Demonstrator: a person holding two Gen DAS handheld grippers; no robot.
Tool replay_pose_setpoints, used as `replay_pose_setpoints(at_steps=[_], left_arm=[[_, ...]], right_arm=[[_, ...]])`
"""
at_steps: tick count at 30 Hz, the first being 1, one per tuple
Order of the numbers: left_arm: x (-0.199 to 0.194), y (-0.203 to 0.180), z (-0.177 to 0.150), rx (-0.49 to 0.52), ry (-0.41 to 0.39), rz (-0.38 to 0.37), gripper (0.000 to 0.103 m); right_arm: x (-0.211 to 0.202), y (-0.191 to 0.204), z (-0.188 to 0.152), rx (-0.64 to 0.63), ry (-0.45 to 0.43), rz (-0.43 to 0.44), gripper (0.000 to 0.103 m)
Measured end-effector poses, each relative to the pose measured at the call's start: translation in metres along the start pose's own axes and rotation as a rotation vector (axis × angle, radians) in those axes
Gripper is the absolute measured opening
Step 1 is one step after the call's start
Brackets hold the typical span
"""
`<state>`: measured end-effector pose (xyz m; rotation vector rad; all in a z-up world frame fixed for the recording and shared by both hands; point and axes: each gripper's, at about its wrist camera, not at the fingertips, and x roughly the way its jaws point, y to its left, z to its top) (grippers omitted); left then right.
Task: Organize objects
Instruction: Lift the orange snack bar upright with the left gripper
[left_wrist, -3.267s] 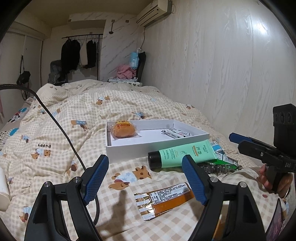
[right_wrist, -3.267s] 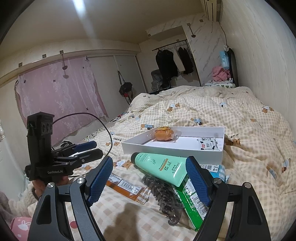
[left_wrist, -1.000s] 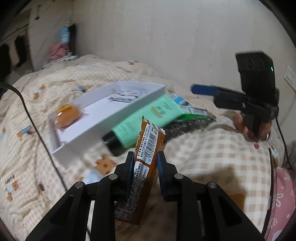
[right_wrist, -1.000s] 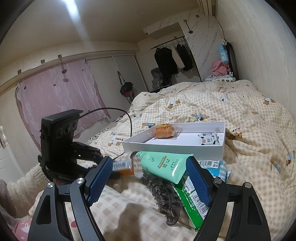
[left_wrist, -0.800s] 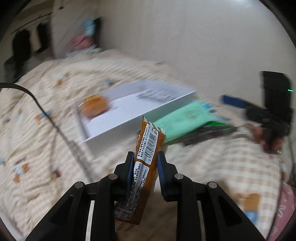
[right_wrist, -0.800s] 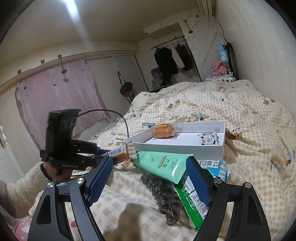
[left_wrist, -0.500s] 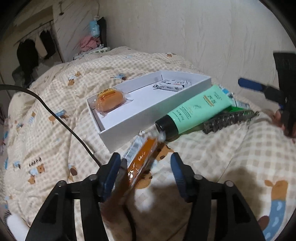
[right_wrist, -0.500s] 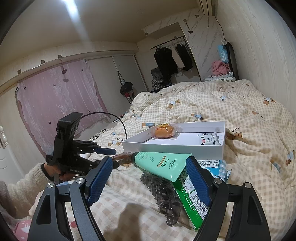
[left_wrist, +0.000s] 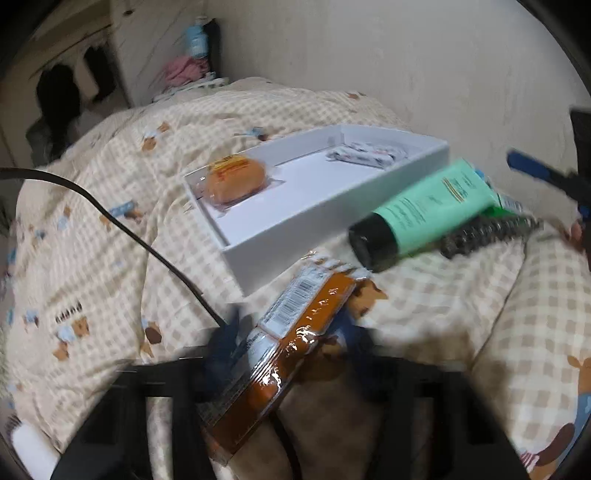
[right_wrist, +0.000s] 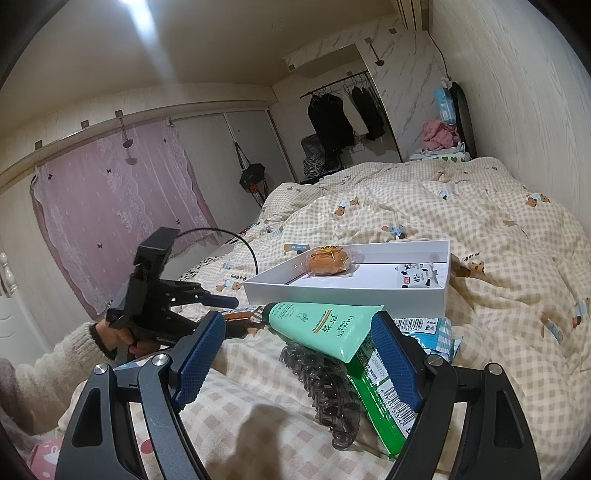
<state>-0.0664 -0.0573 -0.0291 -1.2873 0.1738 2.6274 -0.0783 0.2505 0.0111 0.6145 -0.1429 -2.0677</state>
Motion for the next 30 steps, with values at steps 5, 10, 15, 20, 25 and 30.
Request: replay_pose_setpoints(at_steps=[5, 10, 15, 20, 25, 30], left_arm=[[-0.034, 0.017, 0.002, -0.164, -0.092, -0.022, 0.030], [-0.086, 0.003, 0.016, -0.200, -0.228, -0.102, 0.030], [-0.113, -0.010, 0.031, -0.230, -0.282, -0.192, 0.030], [-0.106, -0.014, 0.031, -0.293, -0.235, -0.330, 0.030], [-0.068, -0.004, 0.026, -0.414, -0.116, -0.305, 0.030], [-0.035, 0.009, 0.011, -0.513, -0.041, -0.258, 0.030]], right_arm=[[0.000, 0.000, -0.001, 0.002, 0.000, 0.003, 0.082], [0.000, 0.001, -0.002, 0.003, 0.001, 0.002, 0.082], [0.000, 0.001, -0.003, 0.008, 0.000, 0.004, 0.082], [0.000, 0.000, -0.003, 0.010, 0.000, 0.004, 0.082], [0.000, 0.000, -0.002, 0.013, 0.001, 0.005, 0.082], [0.000, 0.000, -0.002, 0.015, 0.001, 0.006, 0.082]])
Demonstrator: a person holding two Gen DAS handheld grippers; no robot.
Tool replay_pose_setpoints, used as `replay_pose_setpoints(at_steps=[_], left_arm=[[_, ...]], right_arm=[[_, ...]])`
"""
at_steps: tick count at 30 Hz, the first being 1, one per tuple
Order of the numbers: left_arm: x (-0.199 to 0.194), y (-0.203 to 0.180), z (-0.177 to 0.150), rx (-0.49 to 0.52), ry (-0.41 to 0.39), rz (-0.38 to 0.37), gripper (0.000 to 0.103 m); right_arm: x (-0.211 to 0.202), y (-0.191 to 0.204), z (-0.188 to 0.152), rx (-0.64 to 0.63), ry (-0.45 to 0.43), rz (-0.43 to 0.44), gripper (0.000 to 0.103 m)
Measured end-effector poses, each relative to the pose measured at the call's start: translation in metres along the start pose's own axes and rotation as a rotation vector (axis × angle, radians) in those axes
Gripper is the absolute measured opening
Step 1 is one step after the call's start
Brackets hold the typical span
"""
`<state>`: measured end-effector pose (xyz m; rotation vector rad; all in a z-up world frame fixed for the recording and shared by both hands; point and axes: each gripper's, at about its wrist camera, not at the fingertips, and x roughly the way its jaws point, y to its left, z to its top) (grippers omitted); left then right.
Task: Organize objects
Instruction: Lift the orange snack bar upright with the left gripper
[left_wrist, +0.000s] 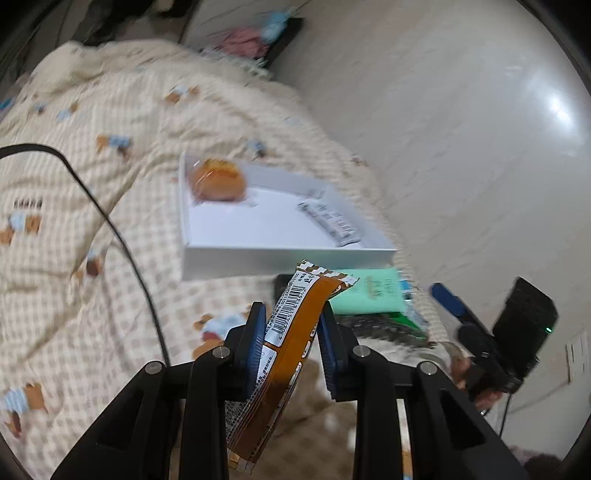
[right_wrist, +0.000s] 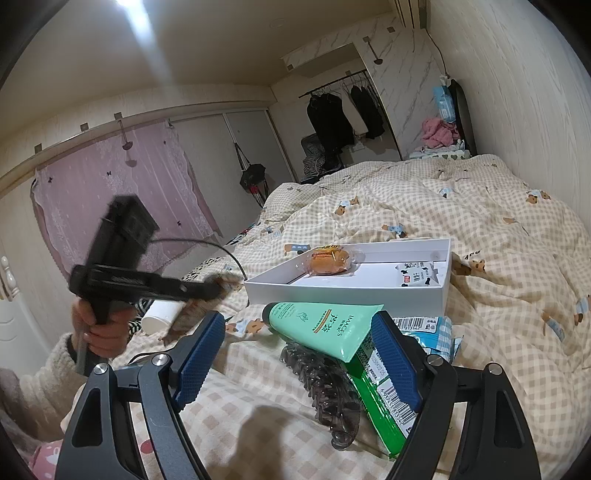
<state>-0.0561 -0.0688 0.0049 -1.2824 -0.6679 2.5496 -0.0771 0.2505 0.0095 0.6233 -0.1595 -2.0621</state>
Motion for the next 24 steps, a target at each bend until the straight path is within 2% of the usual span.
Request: replay_pose_setpoints(at_steps=[1, 3, 5, 10, 13, 15, 17, 21, 24], left_arm=[[0.003, 0.004, -0.002, -0.017, 0.003, 0.030, 0.030], [0.011, 0.009, -0.005, -0.038, 0.016, 0.145, 0.030], [0.015, 0.010, -0.007, -0.030, 0.024, 0.165, 0.030], [0.018, 0.006, -0.008, 0.015, 0.065, 0.145, 0.030], [0.016, 0.002, -0.006, 0.066, 0.080, 0.115, 0.037], [0.013, 0.001, -0.005, 0.099, 0.084, 0.085, 0.054], [0.011, 0.002, -0.006, 0.134, 0.085, 0.066, 0.059], [0.010, 0.005, -0.010, 0.204, 0.089, 0.092, 0.060], [0.016, 0.013, -0.013, 0.224, 0.128, 0.054, 0.061]], right_arm=[[0.000, -0.002, 0.001, 0.000, 0.000, 0.000, 0.082], [0.000, -0.002, 0.001, 0.000, 0.000, 0.001, 0.082], [0.000, -0.002, 0.001, 0.000, 0.000, 0.001, 0.082], [0.000, -0.002, 0.001, 0.002, 0.000, 0.002, 0.082], [0.000, -0.002, 0.002, 0.003, -0.001, 0.003, 0.082], [0.000, -0.001, 0.002, 0.003, -0.001, 0.003, 0.082], [0.000, -0.002, 0.002, 0.004, -0.001, 0.003, 0.082], [0.000, -0.002, 0.002, 0.004, 0.000, 0.003, 0.082], [-0.001, -0.002, 0.002, 0.005, -0.002, 0.004, 0.082]])
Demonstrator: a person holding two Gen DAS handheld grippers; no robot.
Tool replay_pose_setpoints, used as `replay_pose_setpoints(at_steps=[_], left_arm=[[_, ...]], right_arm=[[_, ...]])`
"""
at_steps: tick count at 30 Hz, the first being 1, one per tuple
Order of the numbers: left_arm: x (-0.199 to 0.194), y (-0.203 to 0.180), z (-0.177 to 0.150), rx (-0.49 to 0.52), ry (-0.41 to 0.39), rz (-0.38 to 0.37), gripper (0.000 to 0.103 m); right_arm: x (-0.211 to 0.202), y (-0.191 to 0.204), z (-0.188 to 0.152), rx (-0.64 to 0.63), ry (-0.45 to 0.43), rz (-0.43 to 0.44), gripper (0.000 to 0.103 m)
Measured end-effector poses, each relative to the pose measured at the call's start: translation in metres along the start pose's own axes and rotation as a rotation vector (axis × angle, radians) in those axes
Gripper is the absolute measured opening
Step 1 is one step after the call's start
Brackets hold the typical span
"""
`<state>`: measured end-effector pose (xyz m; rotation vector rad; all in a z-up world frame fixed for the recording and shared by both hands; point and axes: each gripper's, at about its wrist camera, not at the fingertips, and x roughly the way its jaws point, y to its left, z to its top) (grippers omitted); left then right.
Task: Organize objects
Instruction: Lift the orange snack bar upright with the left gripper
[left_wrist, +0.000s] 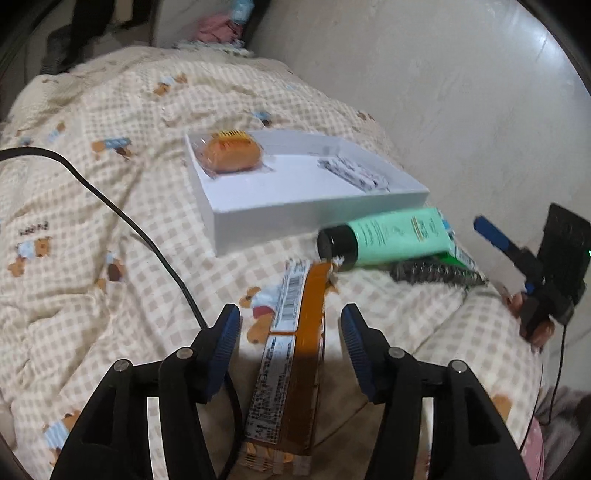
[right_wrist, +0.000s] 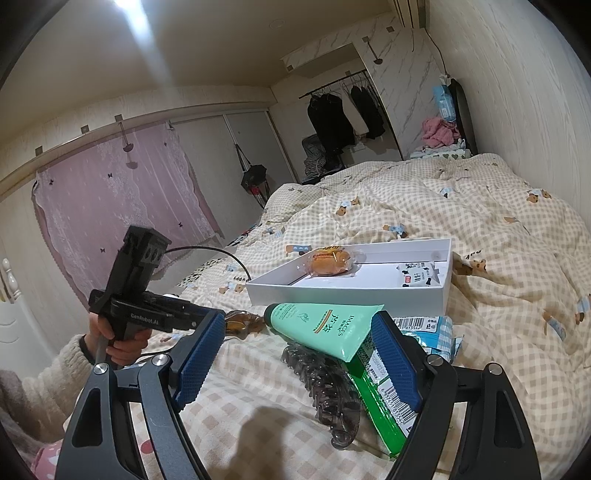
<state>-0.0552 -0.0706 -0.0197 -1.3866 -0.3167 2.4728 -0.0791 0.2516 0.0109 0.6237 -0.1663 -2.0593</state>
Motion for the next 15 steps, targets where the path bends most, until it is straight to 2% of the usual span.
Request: replay_pose_setpoints(at_steps=[4, 6, 11, 15], left_arm=[[0.008, 0.009, -0.007, 0.002, 0.023, -0.059, 0.059], [0.006, 0.010, -0.010, 0.007, -0.009, -0.058, 0.032], [-0.008, 0.004, -0.012, 0.016, -0.098, -0.022, 0.025], [-0.035, -0.006, -0.010, 0.008, -0.210, -0.044, 0.023]], right_arm=[[0.000, 0.001, 0.000, 0.001, 0.000, 0.002, 0.082], [0.000, 0.001, 0.001, 0.002, 0.000, 0.003, 0.082], [0.000, 0.001, 0.001, 0.003, 0.000, 0.003, 0.082], [0.000, 0.000, 0.001, 0.002, 0.000, 0.003, 0.082]])
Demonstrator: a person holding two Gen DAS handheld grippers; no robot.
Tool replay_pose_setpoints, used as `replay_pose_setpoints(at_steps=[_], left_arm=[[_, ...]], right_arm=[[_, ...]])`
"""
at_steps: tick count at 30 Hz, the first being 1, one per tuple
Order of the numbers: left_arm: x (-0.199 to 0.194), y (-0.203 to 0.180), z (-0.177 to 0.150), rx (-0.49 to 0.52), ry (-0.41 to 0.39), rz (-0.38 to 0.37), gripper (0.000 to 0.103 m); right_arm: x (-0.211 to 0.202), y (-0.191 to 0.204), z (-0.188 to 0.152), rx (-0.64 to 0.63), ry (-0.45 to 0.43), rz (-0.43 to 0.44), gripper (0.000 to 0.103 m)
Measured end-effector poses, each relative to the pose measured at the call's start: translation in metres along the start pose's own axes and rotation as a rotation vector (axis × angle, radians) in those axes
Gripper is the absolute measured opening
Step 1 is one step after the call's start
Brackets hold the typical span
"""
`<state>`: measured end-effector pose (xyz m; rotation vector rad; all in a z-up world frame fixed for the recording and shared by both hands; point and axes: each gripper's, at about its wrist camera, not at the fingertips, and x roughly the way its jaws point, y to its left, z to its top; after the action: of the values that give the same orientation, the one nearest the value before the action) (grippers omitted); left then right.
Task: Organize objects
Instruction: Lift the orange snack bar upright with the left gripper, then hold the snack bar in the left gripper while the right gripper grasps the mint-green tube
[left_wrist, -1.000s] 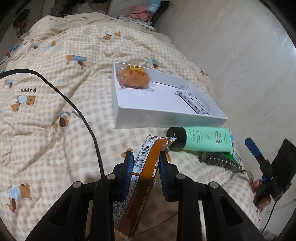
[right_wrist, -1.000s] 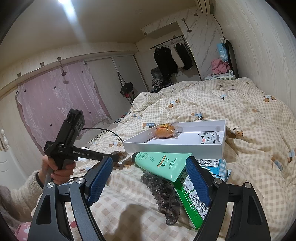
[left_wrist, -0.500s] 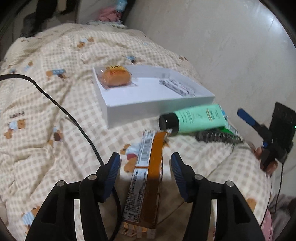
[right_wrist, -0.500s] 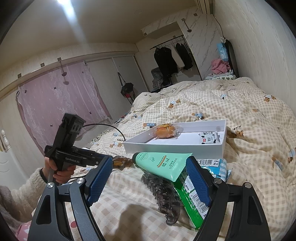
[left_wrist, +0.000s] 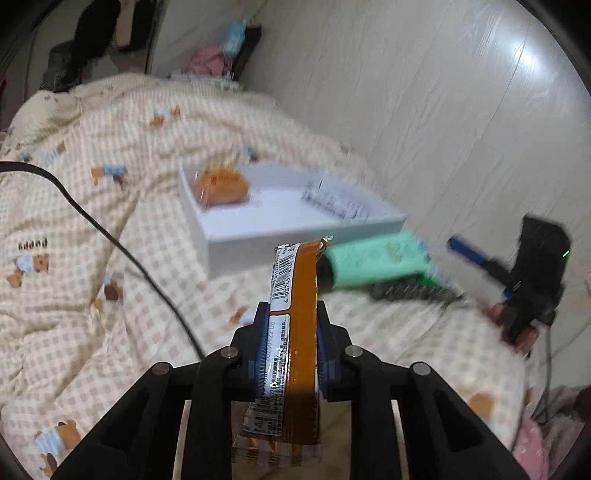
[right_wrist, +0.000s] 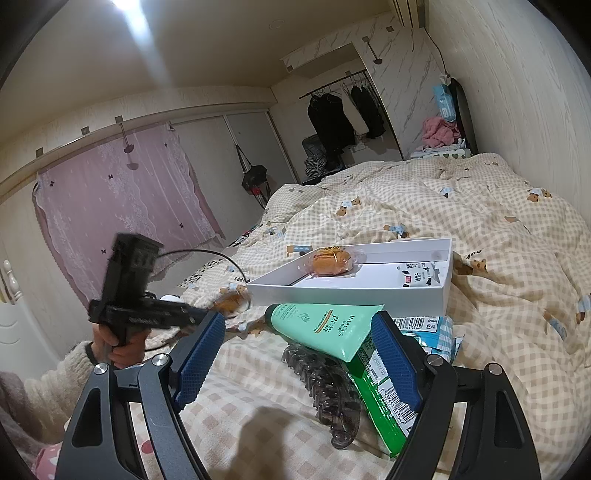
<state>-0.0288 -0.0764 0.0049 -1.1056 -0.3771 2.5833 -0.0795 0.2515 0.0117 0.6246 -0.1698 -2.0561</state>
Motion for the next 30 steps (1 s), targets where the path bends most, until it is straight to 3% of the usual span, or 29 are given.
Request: replay_pose_setpoints(at_steps=[5, 9, 15, 22, 30], left_arm=[[-0.033, -0.024, 0.012, 0.018, -0.153, -0.029, 0.023], [-0.049, -0.039, 0.019, 0.028, -0.255, 0.040, 0.023], [-0.041, -0.048, 0.018, 0.037, -0.267, 0.112, 0.023], [-0.021, -0.054, 0.011, 0.063, -0.227, 0.160, 0.023], [-0.006, -0.047, -0.021, 0.011, -0.264, 0.214, 0.024]], right_arm=[[0.000, 0.000, 0.000, 0.001, -0.001, 0.000, 0.082], [0.000, -0.001, 0.000, 0.001, 0.000, 0.001, 0.082], [0.000, -0.001, 0.000, 0.001, 0.000, 0.001, 0.082], [0.000, -0.002, 0.000, 0.002, -0.001, 0.002, 0.082], [0.001, 0.000, -0.001, 0.011, -0.005, 0.007, 0.082]])
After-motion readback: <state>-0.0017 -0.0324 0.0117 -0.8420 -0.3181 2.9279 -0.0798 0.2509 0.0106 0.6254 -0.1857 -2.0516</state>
